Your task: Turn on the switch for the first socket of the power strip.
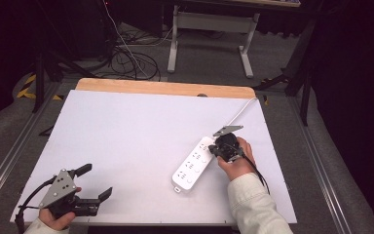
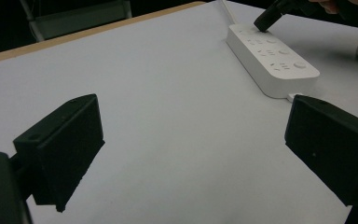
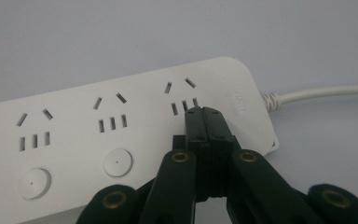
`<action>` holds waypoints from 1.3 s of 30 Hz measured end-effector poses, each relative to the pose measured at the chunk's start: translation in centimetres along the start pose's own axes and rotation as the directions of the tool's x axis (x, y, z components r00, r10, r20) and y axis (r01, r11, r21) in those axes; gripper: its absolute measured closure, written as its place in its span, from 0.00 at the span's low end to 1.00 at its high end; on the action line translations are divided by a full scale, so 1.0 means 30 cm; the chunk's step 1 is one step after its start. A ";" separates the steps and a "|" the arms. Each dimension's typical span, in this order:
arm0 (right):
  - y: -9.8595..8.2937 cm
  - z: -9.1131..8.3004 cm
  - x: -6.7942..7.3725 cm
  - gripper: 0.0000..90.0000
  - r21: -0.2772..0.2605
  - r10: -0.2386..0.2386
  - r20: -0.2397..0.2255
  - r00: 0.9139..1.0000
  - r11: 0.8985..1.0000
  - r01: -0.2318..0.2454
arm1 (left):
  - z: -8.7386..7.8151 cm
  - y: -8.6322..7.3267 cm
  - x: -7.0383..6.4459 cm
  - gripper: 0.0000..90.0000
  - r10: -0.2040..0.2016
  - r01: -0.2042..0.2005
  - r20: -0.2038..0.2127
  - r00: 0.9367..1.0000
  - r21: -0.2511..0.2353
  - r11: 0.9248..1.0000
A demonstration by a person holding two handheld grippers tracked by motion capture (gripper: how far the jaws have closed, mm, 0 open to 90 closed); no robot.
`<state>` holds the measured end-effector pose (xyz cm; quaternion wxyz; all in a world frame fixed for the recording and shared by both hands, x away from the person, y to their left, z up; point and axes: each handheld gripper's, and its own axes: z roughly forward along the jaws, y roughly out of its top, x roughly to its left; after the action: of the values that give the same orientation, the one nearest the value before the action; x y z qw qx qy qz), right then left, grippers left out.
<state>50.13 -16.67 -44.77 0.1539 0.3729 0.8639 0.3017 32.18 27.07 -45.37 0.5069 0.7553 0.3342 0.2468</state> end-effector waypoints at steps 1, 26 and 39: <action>0.000 0.000 0.001 1.00 0.000 -0.001 0.002 1.000 1.000 0.001 | 0.000 0.000 0.000 0.05 0.001 -0.001 -0.001 1.000 0.000 1.000; -0.011 -0.001 0.004 1.00 -0.023 0.035 0.040 0.999 0.999 -0.034 | 0.002 0.001 0.001 0.05 0.005 -0.005 0.000 1.000 0.004 1.000; -0.009 -0.099 -0.002 1.00 -0.150 0.059 0.015 0.998 0.987 -0.056 | 0.005 0.002 0.006 0.05 0.004 -0.004 0.001 1.000 0.007 1.000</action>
<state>48.57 -18.06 -42.64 0.1812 0.3882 0.8261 0.3662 32.40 27.10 -45.36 0.5039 0.7580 0.3332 0.2462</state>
